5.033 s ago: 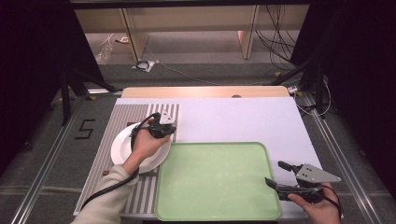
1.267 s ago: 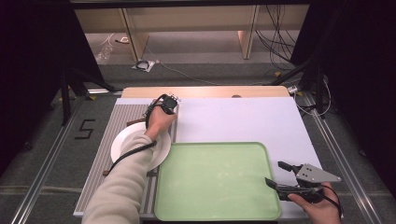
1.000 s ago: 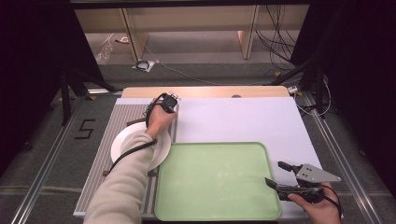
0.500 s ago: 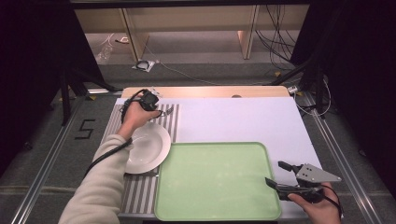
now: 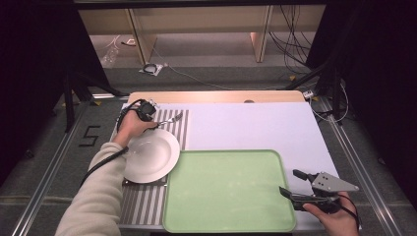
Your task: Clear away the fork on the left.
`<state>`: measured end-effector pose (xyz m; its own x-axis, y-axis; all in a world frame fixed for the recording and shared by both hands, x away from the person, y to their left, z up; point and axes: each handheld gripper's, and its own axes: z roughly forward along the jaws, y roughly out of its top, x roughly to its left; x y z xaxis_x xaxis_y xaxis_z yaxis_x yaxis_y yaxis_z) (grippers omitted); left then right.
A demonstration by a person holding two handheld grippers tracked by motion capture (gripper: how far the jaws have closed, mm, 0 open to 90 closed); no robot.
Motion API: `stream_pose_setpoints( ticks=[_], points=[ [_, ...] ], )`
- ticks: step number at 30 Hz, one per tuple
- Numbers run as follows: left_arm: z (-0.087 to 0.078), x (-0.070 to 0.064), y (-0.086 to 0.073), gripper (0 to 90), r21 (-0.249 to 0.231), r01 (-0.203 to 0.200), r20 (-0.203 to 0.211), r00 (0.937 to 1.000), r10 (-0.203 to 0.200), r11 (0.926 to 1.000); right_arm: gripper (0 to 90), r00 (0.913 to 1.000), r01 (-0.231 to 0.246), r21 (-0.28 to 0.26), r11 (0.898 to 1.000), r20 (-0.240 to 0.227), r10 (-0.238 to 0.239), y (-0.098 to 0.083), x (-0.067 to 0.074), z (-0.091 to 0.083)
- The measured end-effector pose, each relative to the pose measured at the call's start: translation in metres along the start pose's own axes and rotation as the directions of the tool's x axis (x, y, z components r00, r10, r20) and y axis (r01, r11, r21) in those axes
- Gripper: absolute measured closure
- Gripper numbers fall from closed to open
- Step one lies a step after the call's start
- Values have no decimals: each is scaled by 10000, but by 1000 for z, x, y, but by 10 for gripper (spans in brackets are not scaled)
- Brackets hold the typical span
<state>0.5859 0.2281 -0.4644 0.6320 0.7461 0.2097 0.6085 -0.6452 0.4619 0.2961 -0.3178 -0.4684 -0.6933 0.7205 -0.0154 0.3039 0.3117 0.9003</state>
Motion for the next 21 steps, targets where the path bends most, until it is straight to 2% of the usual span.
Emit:
stream_pose_setpoints(
  ticks=[2,5,10,14,17,21],
  points=[
    [2,2,1,562,187,-52,-2,10000,52,9998,228,10000,-19,-80,10000,-21,19,0,1,1],
    [5,1,2,577,488,-362,76,9993,359,9982,228,10000,-12,-80,10000,-27,11,0,1,0],
    [6,1,4,579,582,-507,60,9987,504,9970,228,10000,12,-3,10000,-21,-12,0,0,0],
    [6,3,5,606,644,-543,280,9982,526,9964,228,10000,9,-4,10000,-25,-9,0,0,0],
    [6,3,5,666,676,-559,477,9975,528,9961,228,10000,-14,-66,10000,-55,14,0,1,1],
    [6,2,6,689,707,-858,576,9950,818,9938,228,10000,2,27,10000,-39,-2,0,0,0]
  ],
)
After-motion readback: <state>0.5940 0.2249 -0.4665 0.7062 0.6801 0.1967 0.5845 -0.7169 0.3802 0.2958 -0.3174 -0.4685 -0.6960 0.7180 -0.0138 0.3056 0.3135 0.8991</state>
